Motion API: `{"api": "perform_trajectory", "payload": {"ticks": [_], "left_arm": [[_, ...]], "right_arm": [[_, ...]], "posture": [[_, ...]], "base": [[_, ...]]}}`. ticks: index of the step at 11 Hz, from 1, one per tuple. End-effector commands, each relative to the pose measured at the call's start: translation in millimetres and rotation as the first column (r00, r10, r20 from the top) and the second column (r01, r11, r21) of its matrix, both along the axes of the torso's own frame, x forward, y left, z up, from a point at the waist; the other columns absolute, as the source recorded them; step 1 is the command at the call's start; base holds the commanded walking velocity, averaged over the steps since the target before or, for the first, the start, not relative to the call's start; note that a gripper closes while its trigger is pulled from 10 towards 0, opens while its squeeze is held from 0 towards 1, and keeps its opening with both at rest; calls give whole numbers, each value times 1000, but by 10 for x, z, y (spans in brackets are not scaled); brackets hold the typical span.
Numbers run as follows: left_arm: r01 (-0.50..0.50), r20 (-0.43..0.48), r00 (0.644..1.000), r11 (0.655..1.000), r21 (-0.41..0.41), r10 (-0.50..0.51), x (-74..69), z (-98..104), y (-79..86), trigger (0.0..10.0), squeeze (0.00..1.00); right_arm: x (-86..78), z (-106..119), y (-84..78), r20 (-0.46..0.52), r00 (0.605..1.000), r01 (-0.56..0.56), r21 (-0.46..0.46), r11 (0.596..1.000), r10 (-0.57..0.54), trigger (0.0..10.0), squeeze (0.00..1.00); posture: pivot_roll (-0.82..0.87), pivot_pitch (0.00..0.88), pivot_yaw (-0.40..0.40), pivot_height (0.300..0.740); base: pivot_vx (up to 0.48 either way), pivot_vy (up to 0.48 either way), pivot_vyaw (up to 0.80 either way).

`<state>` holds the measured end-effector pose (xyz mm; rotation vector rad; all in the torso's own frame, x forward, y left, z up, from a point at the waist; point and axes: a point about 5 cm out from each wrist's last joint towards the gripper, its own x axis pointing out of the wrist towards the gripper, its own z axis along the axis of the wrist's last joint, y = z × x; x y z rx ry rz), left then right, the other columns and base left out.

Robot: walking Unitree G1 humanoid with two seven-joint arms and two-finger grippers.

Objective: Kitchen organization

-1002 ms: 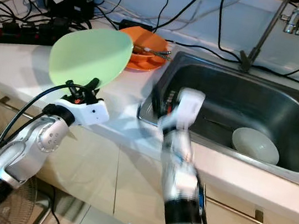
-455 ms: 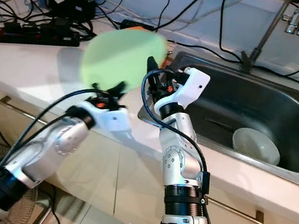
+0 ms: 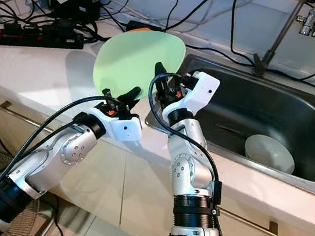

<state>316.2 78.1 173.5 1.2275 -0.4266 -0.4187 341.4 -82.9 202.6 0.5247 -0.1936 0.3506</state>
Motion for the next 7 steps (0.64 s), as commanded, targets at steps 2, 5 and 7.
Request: {"api": "perform_trajectory", "payload": {"ticks": [2,5,7], "left_arm": [[42,119,992,999,-10,-40,-11,244,-70,10000,0],[48,150,988,999,-19,-45,-24,274,-70,10000,0],[62,152,987,998,-23,-58,-38,271,-85,10000,0]], "right_arm": [[7,96,16,19,1000,2,8,1000,-2,10000,0],[26,61,-6,-10,1000,19,33,999,-18,10000,0],[38,31,-23,-35,999,35,56,998,-33,10000,0]], "posture": [[226,1,-31,740],[226,0,-31,740],[228,0,-30,740]], "base": [[0,0,0],[0,0,0],[0,0,0]]}}
